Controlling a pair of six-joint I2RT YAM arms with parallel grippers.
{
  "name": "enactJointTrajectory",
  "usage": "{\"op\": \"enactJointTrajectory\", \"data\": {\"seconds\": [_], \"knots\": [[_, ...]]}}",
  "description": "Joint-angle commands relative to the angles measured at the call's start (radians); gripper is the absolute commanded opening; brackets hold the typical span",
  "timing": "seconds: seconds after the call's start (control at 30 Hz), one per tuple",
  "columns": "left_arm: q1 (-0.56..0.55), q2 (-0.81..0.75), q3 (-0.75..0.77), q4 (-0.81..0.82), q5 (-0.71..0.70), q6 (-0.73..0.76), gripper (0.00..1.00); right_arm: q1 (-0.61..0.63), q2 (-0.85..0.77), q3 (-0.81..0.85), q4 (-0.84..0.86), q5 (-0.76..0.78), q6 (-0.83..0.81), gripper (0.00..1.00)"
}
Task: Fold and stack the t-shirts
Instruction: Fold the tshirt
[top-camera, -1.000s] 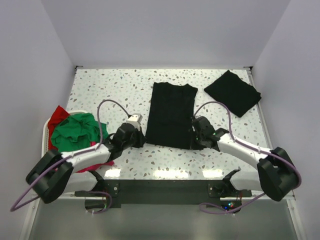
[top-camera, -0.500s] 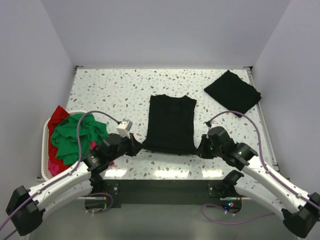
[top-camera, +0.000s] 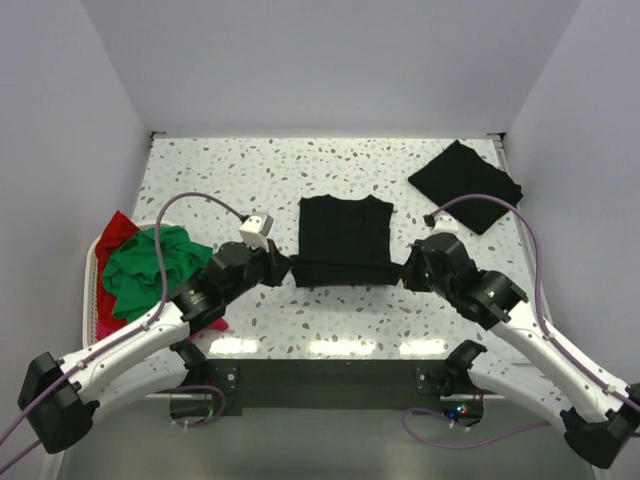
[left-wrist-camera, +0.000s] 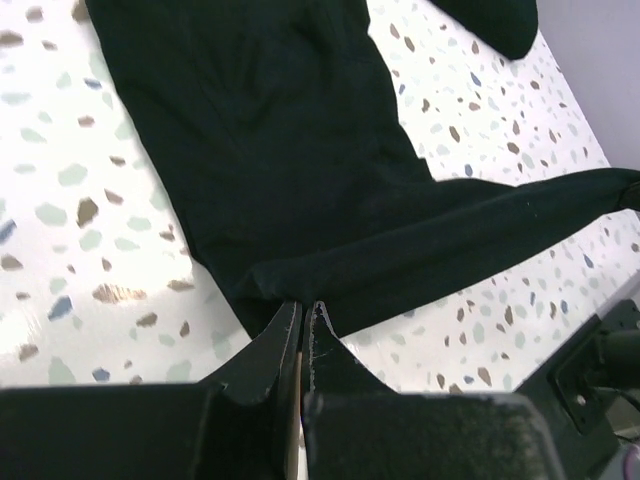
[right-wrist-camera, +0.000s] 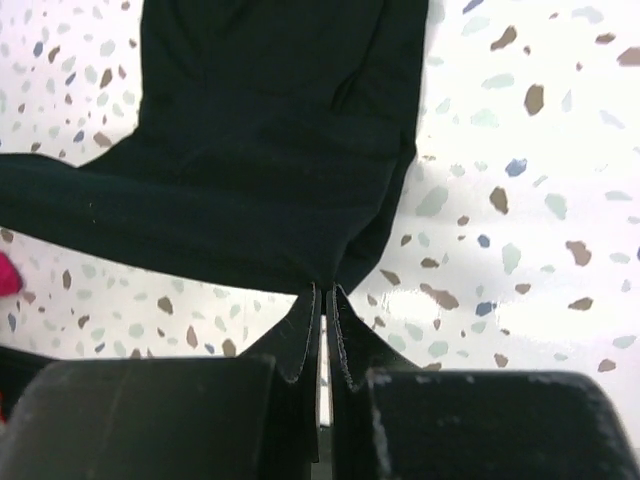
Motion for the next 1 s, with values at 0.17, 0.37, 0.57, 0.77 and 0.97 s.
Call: {"op": "enactJointTrajectory", "data": {"seconds": [0.17,0.37,0.57,0.77,0.97], "knots": [[0.020,0.183,0.146,0.169,-0.070,0.130,0.00,-0.007,0.136,0.170,0.057,0.287,-0.097,0.00],[0.121,0.268,0.189,0.260,0.066,0.141,0.00,-0.039,0.231,0.246,0.108,0.336,-0.158,0.00],[0.212,0.363,0.236,0.312,0.172,0.153,0.00,-0.153,0.372,0.289,0.218,0.240,-0.210,0.00],[0.284,0.535,0.282,0.371,0.281,0.149,0.00,-0.236,0.531,0.367,0.288,0.194,-0.259,0.00],[0.332,0.693,0.362,0.398,0.310,0.138,0.00,-0.293,0.701,0.457,0.326,0.160,-0.287,0.00]]}}
